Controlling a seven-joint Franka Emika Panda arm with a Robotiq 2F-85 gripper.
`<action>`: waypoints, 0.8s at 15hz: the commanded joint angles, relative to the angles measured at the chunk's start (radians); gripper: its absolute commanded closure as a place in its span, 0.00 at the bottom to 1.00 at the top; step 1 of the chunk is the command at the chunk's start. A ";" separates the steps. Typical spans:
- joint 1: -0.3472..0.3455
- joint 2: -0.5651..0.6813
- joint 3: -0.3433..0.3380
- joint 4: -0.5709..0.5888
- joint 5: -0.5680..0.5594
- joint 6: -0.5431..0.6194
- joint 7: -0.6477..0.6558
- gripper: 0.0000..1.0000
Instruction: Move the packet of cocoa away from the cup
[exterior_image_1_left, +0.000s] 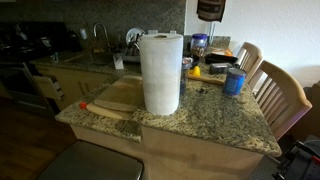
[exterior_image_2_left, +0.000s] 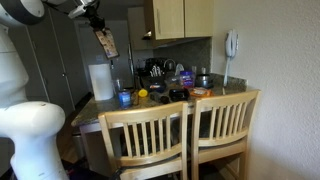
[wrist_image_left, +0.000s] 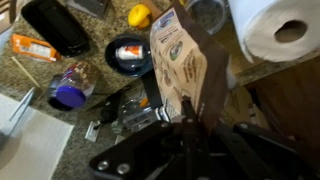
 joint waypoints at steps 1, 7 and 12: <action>0.027 -0.045 -0.004 -0.137 0.162 0.014 -0.082 0.99; 0.035 -0.100 0.006 -0.363 0.311 0.015 -0.172 0.99; 0.027 -0.275 -0.033 -0.627 0.419 -0.015 -0.331 0.99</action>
